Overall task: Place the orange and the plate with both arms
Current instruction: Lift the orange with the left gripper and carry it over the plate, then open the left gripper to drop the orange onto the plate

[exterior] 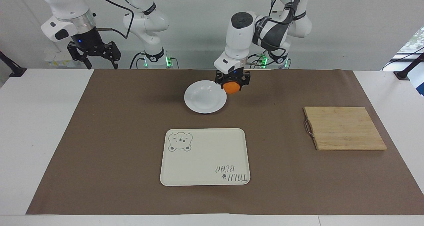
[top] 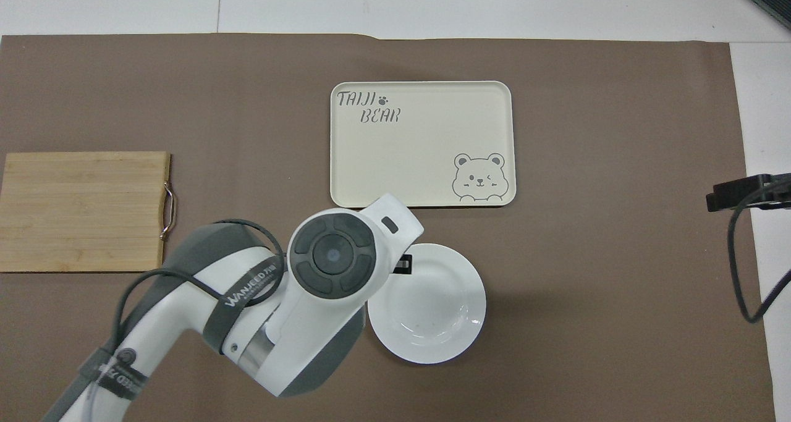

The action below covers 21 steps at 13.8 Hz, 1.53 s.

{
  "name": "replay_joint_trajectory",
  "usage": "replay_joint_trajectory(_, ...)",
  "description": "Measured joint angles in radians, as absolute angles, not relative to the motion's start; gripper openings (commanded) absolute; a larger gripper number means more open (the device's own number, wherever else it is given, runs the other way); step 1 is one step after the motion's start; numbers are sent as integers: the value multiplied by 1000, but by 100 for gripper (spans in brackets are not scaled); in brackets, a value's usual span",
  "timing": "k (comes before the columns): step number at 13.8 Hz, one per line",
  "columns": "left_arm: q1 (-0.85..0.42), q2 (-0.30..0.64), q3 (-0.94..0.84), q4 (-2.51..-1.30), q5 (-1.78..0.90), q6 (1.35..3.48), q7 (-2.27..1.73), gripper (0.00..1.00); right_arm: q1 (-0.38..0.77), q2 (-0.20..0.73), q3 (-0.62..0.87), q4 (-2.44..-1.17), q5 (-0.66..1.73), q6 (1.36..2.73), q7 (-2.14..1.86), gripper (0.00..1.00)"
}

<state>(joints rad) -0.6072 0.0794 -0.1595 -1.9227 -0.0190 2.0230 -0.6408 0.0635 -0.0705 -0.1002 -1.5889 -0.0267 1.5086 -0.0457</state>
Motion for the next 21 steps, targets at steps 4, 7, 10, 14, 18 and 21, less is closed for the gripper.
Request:
replay_joint_trajectory(4, -677, 140, -158, -1968, -18, 2132, -697, 0, 63, -71, -100, -1591, -27, 1509, -46, 100)
replay_joint_trajectory(7, -682, 185, -158, -1971, -18, 2195, -698, 0, 63, -72, -100, -1592, -27, 1509, -46, 100)
replay_joint_trajectory(10, -707, 226, -158, -1977, -18, 2245, -725, 0, 63, -72, -100, -1592, -27, 1509, -46, 100)
replay_joint_trajectory(14, -778, 282, -157, -1996, -6, 2329, -837, 70, 63, -72, -100, -1593, -27, 1509, -46, 100)
replay_joint_trajectory(18, -787, 300, -147, -2003, -2, 2359, -870, 100, 63, -72, -100, -1593, -27, 1509, -46, 100)
replay_joint_trajectory(21, -773, 259, -134, -1997, -2, 2333, -872, 100, 63, -72, -100, -1594, -27, 1509, -46, 100)
